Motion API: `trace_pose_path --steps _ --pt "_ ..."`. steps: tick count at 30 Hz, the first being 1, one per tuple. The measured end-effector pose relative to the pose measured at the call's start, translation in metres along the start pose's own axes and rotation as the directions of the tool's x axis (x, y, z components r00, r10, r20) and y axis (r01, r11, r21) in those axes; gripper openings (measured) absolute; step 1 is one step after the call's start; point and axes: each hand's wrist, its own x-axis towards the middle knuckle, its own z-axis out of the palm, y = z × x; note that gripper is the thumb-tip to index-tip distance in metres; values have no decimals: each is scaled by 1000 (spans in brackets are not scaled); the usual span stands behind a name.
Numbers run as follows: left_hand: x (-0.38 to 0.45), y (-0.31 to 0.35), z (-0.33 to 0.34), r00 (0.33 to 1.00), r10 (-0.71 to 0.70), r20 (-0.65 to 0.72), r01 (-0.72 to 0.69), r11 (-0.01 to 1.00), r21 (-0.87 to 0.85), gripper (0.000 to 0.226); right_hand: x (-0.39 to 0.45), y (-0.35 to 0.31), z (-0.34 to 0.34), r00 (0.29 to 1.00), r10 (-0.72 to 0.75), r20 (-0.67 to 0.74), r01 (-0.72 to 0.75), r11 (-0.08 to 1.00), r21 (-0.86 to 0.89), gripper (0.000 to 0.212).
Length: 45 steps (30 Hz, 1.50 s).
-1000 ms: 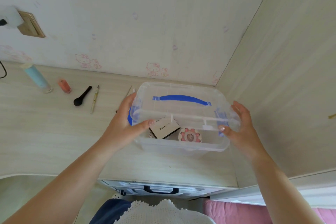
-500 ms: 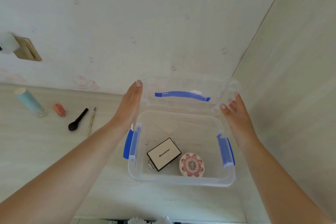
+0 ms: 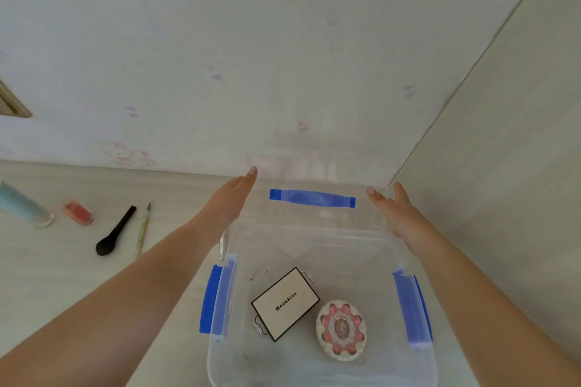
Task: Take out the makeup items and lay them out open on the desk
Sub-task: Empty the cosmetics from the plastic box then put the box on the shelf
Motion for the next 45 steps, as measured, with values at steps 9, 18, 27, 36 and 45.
trace_pose_path --steps 9,18,27,36,45 --pt "31 -20 15 979 -203 15 204 978 -48 79 30 16 9 987 138 80 -133 989 -72 91" --pt "44 -35 21 942 -318 103 318 948 21 89 52 19 18 965 223 140 -203 968 -147 91" --pt "49 -41 22 946 -303 119 295 952 79 83 56 25 17 965 205 162 -172 965 -199 82" --pt "-32 9 -7 875 462 -143 -463 886 30 10 -25 -10 -5 844 -490 -217 518 850 99 26" --pt "-84 -26 60 879 190 438 -448 644 620 62 -96 11 31 817 -449 362 559 771 -304 36"
